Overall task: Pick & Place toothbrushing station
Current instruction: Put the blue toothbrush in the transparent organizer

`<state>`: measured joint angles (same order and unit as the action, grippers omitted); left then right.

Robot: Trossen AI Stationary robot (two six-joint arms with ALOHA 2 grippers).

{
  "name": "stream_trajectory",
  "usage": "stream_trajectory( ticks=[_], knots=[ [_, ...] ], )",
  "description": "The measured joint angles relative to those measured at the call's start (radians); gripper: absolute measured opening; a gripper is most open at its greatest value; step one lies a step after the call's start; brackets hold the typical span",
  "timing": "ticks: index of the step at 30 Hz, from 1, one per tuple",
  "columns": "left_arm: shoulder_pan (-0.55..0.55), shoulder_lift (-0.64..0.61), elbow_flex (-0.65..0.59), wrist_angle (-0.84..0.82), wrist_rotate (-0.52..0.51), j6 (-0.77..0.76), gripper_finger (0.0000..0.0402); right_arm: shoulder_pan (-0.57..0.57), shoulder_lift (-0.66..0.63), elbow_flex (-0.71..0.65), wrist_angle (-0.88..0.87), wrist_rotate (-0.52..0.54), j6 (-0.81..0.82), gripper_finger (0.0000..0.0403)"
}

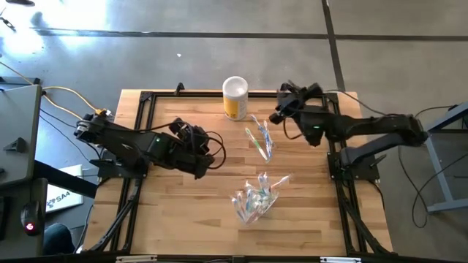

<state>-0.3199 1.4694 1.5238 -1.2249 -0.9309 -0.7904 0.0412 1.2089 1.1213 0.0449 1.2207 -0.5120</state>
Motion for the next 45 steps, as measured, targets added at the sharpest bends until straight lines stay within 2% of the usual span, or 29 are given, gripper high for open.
stream_trajectory(
  ticks=[2,4,7,12,16,18,21,23,26,30,38,45],
  knots=[
    [0.000,-0.007,0.000,-0.002,0.005,0.034,0.0190,-0.041,0.008,0.000,-0.199,-0.117,0.185,0.0210],
    [0.000,-0.021,0.000,-0.009,0.011,0.062,0.0190,-0.093,0.012,0.000,-0.400,-0.335,0.412,0.0205],
    [0.000,-0.061,0.000,-0.017,0.052,0.113,0.0190,-0.175,0.038,-0.001,-0.525,-0.618,0.657,0.0199],
    [0.000,-0.135,0.000,-0.023,0.092,0.168,0.0190,-0.304,0.048,0.000,-0.592,-0.811,0.735,0.0194],
    [0.000,-0.188,0.000,-0.023,0.092,0.194,0.0190,-0.453,0.070,0.000,-0.689,-1.045,0.864,0.0194],
    [0.000,-0.197,0.000,-0.006,0.092,0.228,0.0190,-0.507,0.098,0.001,-0.739,-1.121,0.905,0.0194],
    [0.000,-0.202,0.000,0.033,0.099,0.307,0.0190,-0.562,0.164,-0.001,-0.786,-1.192,0.910,0.0194],
    [0.006,-0.203,0.000,0.056,0.126,0.373,0.0190,-0.573,0.208,-0.001,-0.750,-1.219,0.909,0.0194],
    [0.042,-0.204,0.000,0.059,0.173,0.450,0.0190,-0.573,0.272,0.000,-0.672,-1.236,0.909,0.0194],
    [0.108,-0.242,0.000,0.066,0.157,0.484,0.0190,-0.571,0.368,0.000,-0.612,-1.240,0.948,0.0194],
    [0.260,-0.258,0.000,0.074,0.278,0.568,0.0190,-0.565,0.487,0.000,-0.589,-1.161,0.984,0.0194],
    [0.290,-0.257,0.000,0.076,0.301,0.583,0.0190,-0.564,0.526,0.000,-0.594,-1.115,1.042,0.0194]
  ],
)
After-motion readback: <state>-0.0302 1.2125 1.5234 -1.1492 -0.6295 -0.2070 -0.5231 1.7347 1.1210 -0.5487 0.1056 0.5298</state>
